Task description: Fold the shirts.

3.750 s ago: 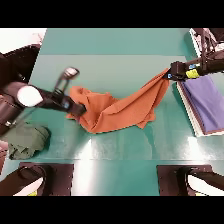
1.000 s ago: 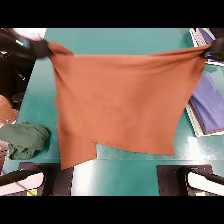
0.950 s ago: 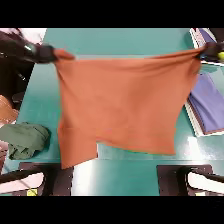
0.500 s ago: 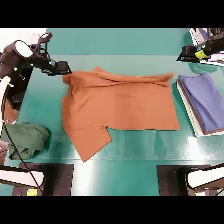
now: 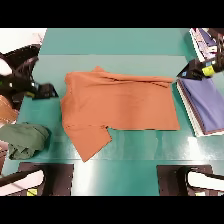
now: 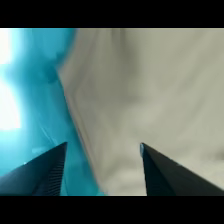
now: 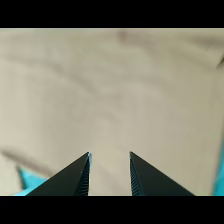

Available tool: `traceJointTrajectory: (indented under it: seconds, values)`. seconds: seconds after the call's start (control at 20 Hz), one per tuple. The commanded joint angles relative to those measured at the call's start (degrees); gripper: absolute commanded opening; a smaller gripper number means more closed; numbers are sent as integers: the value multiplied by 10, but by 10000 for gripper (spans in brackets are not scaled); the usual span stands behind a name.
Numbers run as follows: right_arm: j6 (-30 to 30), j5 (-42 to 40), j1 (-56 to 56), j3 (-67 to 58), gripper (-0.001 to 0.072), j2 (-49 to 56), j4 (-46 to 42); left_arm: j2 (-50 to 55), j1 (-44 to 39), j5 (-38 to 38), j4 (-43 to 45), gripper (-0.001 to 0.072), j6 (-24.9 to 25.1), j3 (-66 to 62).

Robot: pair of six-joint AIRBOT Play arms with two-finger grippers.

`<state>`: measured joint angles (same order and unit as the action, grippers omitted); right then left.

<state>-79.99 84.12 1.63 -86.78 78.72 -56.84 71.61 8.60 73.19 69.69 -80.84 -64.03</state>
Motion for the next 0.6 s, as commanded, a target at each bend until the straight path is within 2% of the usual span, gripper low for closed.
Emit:
traceJointTrajectory:
  seconds: [0.0,0.25,0.45,0.55]
  values:
    - [13,-38,6,115,292,-79,34,-96,7,-34,-18,542,-4,183]
    - [13,-62,6,180,292,-141,33,-135,7,-101,-57,542,-16,319]
    - [14,-59,6,190,292,-154,34,-135,7,-160,-140,542,19,337]
    - [13,-60,6,190,292,-154,34,-132,2,-177,-149,541,18,337]
